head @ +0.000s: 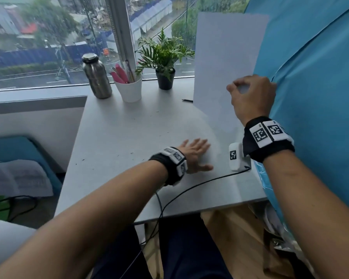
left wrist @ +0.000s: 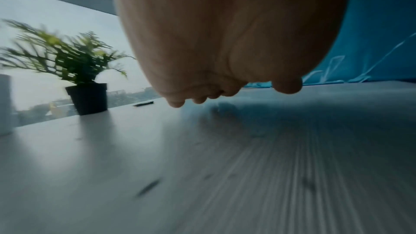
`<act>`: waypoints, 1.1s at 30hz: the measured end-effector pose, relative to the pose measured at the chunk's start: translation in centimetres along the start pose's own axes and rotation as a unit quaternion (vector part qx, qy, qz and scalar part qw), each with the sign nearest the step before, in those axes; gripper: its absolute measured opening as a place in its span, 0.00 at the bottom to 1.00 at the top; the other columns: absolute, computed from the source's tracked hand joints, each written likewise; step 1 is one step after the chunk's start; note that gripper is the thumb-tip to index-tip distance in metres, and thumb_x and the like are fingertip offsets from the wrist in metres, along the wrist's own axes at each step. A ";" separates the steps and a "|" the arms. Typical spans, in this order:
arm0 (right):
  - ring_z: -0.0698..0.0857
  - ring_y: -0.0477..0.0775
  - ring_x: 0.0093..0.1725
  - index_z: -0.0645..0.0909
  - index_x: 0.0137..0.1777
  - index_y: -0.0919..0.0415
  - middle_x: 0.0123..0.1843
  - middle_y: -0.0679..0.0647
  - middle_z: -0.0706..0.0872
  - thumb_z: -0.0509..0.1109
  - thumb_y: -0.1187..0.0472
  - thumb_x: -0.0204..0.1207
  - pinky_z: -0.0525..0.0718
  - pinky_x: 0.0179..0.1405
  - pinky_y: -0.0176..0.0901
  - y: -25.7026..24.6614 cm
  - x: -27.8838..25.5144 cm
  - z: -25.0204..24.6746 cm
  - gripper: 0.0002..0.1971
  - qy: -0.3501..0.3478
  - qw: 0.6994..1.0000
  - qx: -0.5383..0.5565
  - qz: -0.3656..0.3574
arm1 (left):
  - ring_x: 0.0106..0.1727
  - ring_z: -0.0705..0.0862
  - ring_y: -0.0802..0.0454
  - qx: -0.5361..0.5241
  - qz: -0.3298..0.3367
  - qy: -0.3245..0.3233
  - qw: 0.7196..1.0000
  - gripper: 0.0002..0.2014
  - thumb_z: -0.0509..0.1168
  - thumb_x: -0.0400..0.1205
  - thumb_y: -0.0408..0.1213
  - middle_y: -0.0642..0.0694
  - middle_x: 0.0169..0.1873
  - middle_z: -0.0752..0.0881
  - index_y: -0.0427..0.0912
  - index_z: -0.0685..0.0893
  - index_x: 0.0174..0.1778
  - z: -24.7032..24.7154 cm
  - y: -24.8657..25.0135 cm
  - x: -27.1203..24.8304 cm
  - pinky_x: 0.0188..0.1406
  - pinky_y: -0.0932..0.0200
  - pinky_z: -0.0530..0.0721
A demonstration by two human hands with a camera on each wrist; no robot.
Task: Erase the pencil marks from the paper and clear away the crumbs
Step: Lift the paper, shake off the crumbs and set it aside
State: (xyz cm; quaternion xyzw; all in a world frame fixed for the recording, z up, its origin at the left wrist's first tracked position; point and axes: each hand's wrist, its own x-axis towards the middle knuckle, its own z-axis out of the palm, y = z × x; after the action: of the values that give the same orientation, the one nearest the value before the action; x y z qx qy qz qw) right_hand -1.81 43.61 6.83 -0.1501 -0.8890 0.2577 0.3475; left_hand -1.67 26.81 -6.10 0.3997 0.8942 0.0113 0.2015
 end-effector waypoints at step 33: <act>0.62 0.64 0.79 0.82 0.65 0.56 0.81 0.63 0.61 0.70 0.58 0.77 0.65 0.75 0.60 5.5 -6.6 5.8 0.17 -0.356 0.896 -0.264 -0.023 | 0.86 0.38 0.44 0.002 -0.104 0.017 0.994 0.41 0.53 0.84 0.63 0.44 0.86 0.40 0.47 0.43 0.87 0.3 -1.9 -0.4 0.80 0.36 0.32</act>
State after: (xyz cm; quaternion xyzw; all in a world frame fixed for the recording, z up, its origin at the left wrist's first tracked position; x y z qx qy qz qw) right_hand -0.64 43.13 -3.46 -0.1137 -0.9919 0.0417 -0.0390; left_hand -2.65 25.24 -6.60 0.3045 0.9343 -0.0049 0.1852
